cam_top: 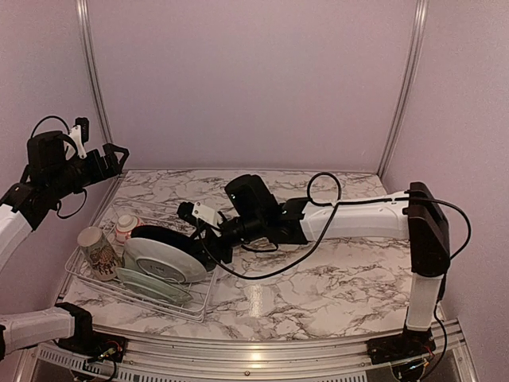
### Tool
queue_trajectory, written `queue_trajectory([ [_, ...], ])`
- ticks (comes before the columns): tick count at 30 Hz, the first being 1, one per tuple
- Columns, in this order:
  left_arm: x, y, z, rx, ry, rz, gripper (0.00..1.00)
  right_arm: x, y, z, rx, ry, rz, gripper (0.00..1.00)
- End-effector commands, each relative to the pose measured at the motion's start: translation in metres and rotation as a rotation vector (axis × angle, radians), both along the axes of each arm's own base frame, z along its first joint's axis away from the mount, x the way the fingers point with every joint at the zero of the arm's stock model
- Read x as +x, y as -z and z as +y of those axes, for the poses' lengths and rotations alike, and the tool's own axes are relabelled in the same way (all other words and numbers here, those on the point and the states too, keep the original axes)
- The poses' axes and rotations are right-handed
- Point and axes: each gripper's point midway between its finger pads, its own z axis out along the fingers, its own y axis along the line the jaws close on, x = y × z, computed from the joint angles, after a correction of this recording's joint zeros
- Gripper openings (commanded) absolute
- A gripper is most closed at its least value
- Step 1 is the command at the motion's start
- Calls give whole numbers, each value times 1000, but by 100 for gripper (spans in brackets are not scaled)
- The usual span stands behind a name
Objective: Unload the mixed dishes from the dish rack
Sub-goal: Grab the plate from the dish rack.
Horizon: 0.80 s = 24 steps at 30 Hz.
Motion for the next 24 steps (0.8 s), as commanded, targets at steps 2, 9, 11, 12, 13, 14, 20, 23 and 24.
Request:
queue_trajectory([
  [2, -2, -9, 0, -7, 6, -20, 99, -1, 1, 9, -10, -26, -23, 38],
  [9, -1, -9, 0, -14, 6, -22, 99, -1, 5, 12, -20, -35, -19, 28],
  [11, -1, -10, -1, -15, 8, -22, 99, 0, 1, 14, -14, -35, -21, 23],
  [12, 0, -10, -1, -14, 8, -21, 99, -1, -1, 14, -14, -40, -20, 20],
  [13, 0, -9, -1, -16, 7, -20, 99, -2, -4, 15, -10, -44, -18, 16],
  [14, 1, -9, -1, -17, 6, -21, 99, -3, -6, 15, -7, -48, -16, 14],
  [20, 4, -10, -2, -26, 5, -23, 99, -2, -28, 15, 26, -36, -23, 6],
  [23, 4, -11, -2, -34, 4, -23, 99, 0, -38, 15, 42, -14, -23, 2],
  [24, 4, -12, -2, -37, 7, -24, 99, 0, -42, 14, 48, -9, -25, 0],
])
